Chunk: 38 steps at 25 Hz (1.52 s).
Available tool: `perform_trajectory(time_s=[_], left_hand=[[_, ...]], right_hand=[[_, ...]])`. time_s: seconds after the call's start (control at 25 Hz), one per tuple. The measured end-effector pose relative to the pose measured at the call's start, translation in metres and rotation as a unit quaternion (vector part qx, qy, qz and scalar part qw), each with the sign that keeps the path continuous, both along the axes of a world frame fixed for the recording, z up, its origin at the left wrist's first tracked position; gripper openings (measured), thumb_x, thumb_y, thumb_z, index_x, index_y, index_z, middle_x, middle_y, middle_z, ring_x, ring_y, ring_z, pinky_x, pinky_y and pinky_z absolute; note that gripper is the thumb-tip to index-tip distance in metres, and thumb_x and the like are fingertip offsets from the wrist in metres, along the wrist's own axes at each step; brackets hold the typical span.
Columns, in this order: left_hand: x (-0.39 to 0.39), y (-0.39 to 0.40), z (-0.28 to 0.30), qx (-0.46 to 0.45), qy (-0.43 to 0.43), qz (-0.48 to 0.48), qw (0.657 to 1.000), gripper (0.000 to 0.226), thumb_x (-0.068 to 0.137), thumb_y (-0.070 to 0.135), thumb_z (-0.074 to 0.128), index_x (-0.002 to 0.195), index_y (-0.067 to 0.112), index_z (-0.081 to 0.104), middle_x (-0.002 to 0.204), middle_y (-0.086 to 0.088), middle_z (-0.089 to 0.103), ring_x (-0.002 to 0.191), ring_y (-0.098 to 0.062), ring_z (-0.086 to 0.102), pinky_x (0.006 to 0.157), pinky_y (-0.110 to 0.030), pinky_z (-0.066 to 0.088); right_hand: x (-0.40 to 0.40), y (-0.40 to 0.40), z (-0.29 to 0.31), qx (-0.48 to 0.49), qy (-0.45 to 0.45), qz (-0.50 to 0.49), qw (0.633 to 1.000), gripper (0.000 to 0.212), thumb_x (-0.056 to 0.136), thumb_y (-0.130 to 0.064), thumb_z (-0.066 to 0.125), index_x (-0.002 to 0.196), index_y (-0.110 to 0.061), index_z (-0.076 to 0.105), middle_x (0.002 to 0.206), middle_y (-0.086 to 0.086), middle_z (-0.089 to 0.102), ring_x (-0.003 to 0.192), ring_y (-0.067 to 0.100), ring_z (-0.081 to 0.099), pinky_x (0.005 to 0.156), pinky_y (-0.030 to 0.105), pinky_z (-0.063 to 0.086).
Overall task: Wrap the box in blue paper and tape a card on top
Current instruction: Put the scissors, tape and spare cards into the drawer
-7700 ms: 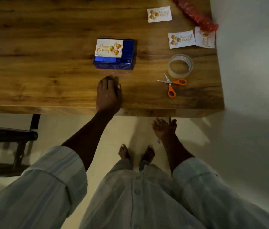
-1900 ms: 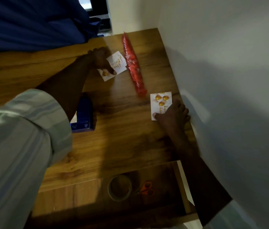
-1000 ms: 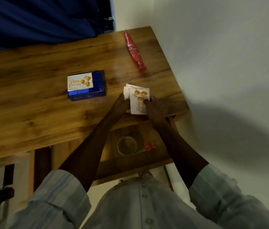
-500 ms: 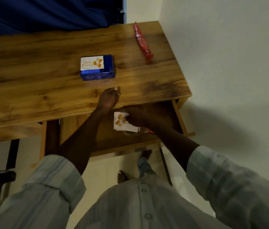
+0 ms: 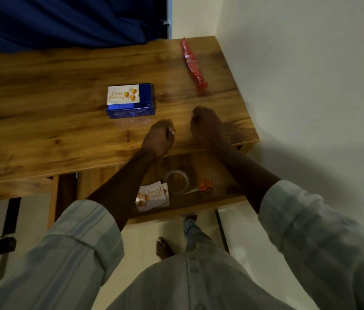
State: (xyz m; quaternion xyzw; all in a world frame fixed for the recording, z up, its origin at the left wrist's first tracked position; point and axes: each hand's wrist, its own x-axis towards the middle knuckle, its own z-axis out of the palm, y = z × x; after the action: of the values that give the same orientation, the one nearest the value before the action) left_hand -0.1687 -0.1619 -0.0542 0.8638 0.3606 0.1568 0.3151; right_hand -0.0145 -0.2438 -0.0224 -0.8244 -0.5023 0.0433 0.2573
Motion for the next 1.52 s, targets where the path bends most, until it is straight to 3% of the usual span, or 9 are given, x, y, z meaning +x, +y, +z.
perform_trajectory(time_s=[0.24,0.48,0.6,0.72,1.0,1.12,1.24,1.4,1.52], left_hand=[[0.053,0.019,-0.029,0.136,0.053,0.059,0.988,0.022,0.092,0.021,0.053,0.106,0.006,0.061,0.109,-0.017,0.059,0.1,-0.034,0.054,0.085,-0.04,0.041],[0.059,0.02,-0.035,0.14,0.057,0.086,0.985,0.029,0.096,0.025,0.049,0.119,0.009,0.055,0.117,-0.012,0.057,0.113,-0.028,0.05,0.1,-0.037,0.036],[0.058,0.023,-0.037,0.14,0.05,0.086,0.985,0.024,0.096,0.028,0.047,0.11,0.011,0.056,0.112,-0.009,0.057,0.109,-0.025,0.049,0.097,-0.035,0.036],[0.057,0.026,-0.036,0.14,0.044,0.088,0.985,0.024,0.096,0.029,0.047,0.11,0.012,0.056,0.112,-0.008,0.058,0.109,-0.023,0.05,0.097,-0.034,0.038],[0.054,0.028,-0.033,0.105,0.028,0.073,0.991,0.025,0.091,0.021,0.05,0.108,0.006,0.059,0.108,-0.014,0.06,0.103,-0.031,0.053,0.089,-0.039,0.041],[0.039,0.024,-0.033,0.066,-0.025,0.051,0.996,0.012,0.085,0.012,0.051,0.093,0.005,0.057,0.099,-0.016,0.059,0.097,-0.033,0.053,0.083,-0.035,0.037],[0.018,0.005,-0.021,-0.093,-0.148,0.131,0.976,0.017,0.096,0.017,0.047,0.096,0.008,0.061,0.096,-0.009,0.062,0.09,-0.021,0.056,0.076,-0.025,0.039],[-0.013,-0.004,-0.019,-0.326,-0.27,0.18,0.888,0.021,0.098,0.031,0.048,0.092,0.019,0.064,0.086,-0.001,0.063,0.082,-0.016,0.057,0.076,-0.032,0.045],[-0.029,-0.019,-0.021,-0.215,-0.165,0.152,0.951,0.017,0.098,0.027,0.049,0.106,0.019,0.061,0.106,-0.003,0.063,0.098,-0.018,0.059,0.083,-0.031,0.047]], right_hand=[[0.081,0.079,0.011,-0.064,-0.086,-0.142,0.984,0.05,0.088,-0.035,0.055,0.127,-0.005,0.045,0.127,0.017,0.05,0.116,0.032,0.049,0.092,0.042,0.043],[0.111,0.147,-0.003,-0.127,-0.01,-0.129,0.983,0.076,0.089,-0.047,0.057,0.143,-0.002,0.028,0.141,0.019,0.042,0.126,0.034,0.043,0.099,0.044,0.039],[0.113,0.16,-0.011,-0.156,0.014,-0.081,0.984,0.074,0.093,-0.032,0.056,0.149,-0.004,0.016,0.14,0.02,0.044,0.123,0.035,0.046,0.097,0.045,0.043],[0.112,0.152,-0.013,-0.176,0.023,-0.079,0.981,0.06,0.089,-0.028,0.057,0.14,-0.006,0.033,0.124,0.015,0.057,0.106,0.031,0.059,0.084,0.041,0.05],[0.078,0.056,-0.01,-0.22,0.012,-0.095,0.971,0.037,0.085,-0.027,0.058,0.117,-0.008,0.057,0.118,0.017,0.06,0.108,0.036,0.059,0.086,0.039,0.048],[0.063,-0.009,-0.002,-0.18,0.128,-0.006,0.975,0.037,0.086,-0.03,0.059,0.119,-0.013,0.054,0.112,0.014,0.063,0.094,0.031,0.063,0.078,0.039,0.052],[0.049,-0.089,0.011,-0.17,0.242,0.085,0.952,0.045,0.084,-0.022,0.066,0.128,-0.03,0.056,0.116,0.002,0.062,0.095,0.019,0.063,0.081,0.041,0.057],[0.031,-0.169,0.02,-0.319,0.361,0.075,0.873,0.043,0.084,-0.012,0.069,0.124,-0.023,0.058,0.107,-0.004,0.061,0.091,0.013,0.062,0.078,0.024,0.051],[0.013,-0.171,-0.007,-0.303,0.24,0.079,0.919,0.037,0.091,-0.016,0.063,0.126,-0.014,0.053,0.116,0.005,0.059,0.103,0.02,0.06,0.087,0.026,0.048]])
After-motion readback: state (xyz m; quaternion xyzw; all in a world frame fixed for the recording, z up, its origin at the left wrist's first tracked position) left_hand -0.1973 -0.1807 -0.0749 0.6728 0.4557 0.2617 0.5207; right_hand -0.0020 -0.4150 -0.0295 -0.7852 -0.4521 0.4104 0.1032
